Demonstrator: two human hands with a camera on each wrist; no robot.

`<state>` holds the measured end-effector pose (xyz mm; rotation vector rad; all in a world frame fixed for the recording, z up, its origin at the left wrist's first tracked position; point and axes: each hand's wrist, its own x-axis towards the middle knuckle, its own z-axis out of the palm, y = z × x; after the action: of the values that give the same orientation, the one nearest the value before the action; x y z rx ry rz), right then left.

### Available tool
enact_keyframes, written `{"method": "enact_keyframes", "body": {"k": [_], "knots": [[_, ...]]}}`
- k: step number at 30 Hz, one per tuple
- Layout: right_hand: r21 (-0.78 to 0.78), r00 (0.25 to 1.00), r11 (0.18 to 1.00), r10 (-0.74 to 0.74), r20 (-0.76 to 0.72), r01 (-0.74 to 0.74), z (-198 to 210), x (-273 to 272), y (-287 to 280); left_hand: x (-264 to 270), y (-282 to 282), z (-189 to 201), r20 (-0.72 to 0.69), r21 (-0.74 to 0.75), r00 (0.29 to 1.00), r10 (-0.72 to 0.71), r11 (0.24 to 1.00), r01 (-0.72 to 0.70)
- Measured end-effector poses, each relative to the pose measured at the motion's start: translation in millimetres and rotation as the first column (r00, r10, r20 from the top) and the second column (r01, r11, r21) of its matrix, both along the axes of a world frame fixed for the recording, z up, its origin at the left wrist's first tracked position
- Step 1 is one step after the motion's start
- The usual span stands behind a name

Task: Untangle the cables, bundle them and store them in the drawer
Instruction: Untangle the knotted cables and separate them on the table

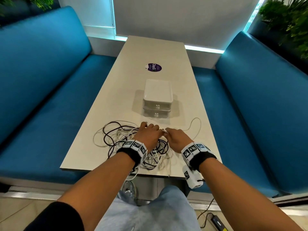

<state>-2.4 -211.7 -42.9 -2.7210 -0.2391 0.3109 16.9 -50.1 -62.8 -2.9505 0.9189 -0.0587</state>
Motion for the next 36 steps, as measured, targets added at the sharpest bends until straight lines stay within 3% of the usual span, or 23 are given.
{"method": "enact_keyframes", "body": {"k": [9,12,16,20,23,29,36], "knots": [[0.101,0.995,0.990,-0.100,0.020,0.097,1.3,1.7,-9.4,3.4,1.6,3.3,-0.159,-0.095,0.987,0.023,0.995,-0.038],[0.059,0.982,0.980,-0.191,0.003,0.191,5.0,4.1,-27.2,4.1,6.1,2.0,-0.133,-0.106,0.991,0.024,0.994,-0.038],[0.014,0.910,0.910,-0.413,-0.044,0.414,3.0,1.7,-68.0,4.8,14.7,1.5,-0.179,-0.101,0.983,0.030,0.994,-0.048],[-0.107,0.879,0.885,-0.463,-0.110,0.453,-4.6,-1.4,-68.8,4.9,7.1,2.4,-0.182,-0.065,0.983,-0.024,0.998,0.013],[-0.101,0.911,0.908,-0.411,-0.038,0.406,-6.8,-5.3,-53.0,6.1,6.6,2.1,-0.192,-0.046,0.981,-0.004,0.999,-0.005],[0.020,0.995,0.997,-0.075,0.059,0.074,-6.8,-2.8,-5.2,8.9,-1.1,4.3,-0.137,-0.039,0.989,-0.048,0.998,0.043],[0.101,0.989,0.987,-0.135,0.061,0.129,-0.3,4.7,-2.6,23.0,0.6,4.1,-0.076,-0.120,0.994,-0.080,0.990,0.070]]}}
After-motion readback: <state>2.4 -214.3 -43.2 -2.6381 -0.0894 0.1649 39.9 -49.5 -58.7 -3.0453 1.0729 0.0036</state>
